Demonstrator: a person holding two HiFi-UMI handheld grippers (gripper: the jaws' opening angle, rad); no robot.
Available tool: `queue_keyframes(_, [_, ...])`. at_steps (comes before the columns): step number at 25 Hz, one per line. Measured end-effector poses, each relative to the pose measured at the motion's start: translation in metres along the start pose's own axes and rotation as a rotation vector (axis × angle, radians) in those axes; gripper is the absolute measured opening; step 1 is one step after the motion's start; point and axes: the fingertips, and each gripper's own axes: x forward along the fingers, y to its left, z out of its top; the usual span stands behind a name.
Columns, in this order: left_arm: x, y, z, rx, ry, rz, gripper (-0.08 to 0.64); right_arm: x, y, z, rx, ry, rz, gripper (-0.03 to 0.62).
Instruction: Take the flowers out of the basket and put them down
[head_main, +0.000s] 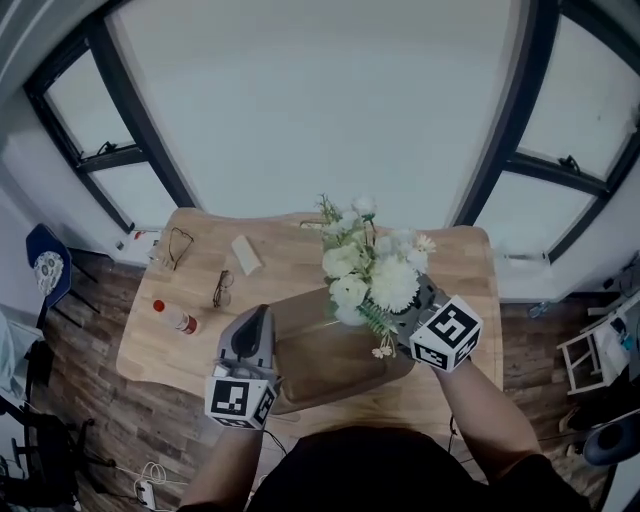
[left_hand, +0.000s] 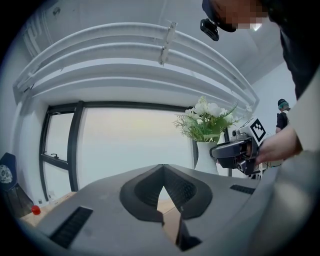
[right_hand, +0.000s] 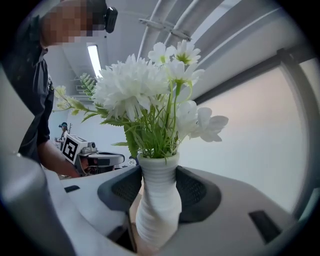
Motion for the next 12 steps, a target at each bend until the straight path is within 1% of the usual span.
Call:
queue_keyframes(6, [0.028, -0.027, 0.001, -0.011, -0.011, -0.049, 0.005, -0.039, -0.032, 0.008, -0.001, -0.019, -0.083, 0.235])
queue_keyframes(12, [0.049, -0.053, -0.002, -0.022, -0.005, -0.102, 0.005, -0.073, -0.053, 0.011, -0.008, -0.024, -0.16, 0.234])
